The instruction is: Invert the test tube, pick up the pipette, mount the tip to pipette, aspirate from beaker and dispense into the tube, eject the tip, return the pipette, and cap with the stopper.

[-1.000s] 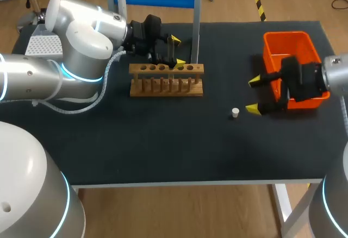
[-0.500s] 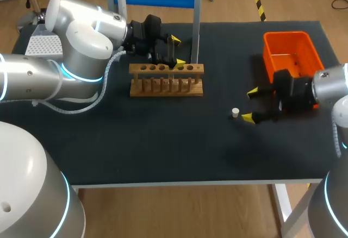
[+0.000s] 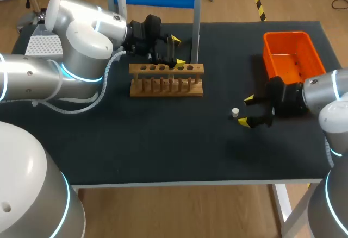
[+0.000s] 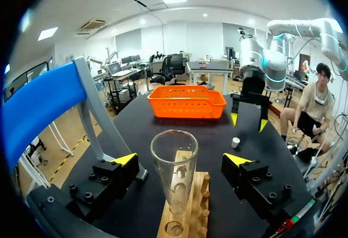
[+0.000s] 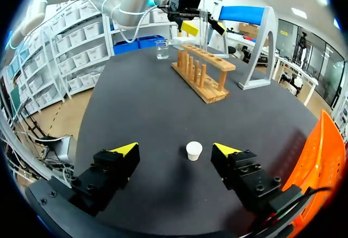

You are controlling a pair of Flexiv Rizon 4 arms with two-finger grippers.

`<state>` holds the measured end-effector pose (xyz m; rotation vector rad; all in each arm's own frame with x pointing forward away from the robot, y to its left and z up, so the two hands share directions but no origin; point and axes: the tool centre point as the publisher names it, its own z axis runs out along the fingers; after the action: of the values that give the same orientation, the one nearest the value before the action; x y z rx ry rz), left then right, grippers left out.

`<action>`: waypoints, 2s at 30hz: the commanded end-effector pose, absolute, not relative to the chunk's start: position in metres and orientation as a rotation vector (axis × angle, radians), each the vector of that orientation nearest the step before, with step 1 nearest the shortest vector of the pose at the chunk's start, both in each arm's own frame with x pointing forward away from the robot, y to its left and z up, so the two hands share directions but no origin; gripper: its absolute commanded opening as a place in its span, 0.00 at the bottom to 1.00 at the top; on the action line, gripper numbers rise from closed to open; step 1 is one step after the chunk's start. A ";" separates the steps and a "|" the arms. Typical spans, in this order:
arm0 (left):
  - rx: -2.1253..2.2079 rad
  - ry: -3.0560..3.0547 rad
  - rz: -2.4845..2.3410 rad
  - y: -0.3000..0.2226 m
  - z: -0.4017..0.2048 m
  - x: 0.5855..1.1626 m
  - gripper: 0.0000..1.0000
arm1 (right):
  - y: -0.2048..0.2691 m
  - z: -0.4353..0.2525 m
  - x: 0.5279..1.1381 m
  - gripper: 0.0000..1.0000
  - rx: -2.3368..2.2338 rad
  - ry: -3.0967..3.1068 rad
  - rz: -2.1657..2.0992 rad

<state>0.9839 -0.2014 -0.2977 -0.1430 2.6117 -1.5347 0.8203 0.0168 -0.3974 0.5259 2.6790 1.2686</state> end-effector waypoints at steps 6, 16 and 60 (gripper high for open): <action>-0.141 2.614 -1.535 -0.202 -0.298 0.985 1.00 | 0.025 -0.408 0.820 0.74 0.553 2.686 1.216; -0.141 2.614 -1.535 -0.202 -0.298 0.985 1.00 | 0.024 -0.414 0.829 0.69 0.581 2.678 1.203; -0.141 2.614 -1.535 -0.202 -0.298 0.985 1.00 | 0.033 -0.430 0.852 0.49 0.608 2.690 1.184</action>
<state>0.9839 -0.2014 -0.2978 -0.1431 2.6117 -1.5346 0.8511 0.0314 -0.4287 0.6081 2.6904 1.1856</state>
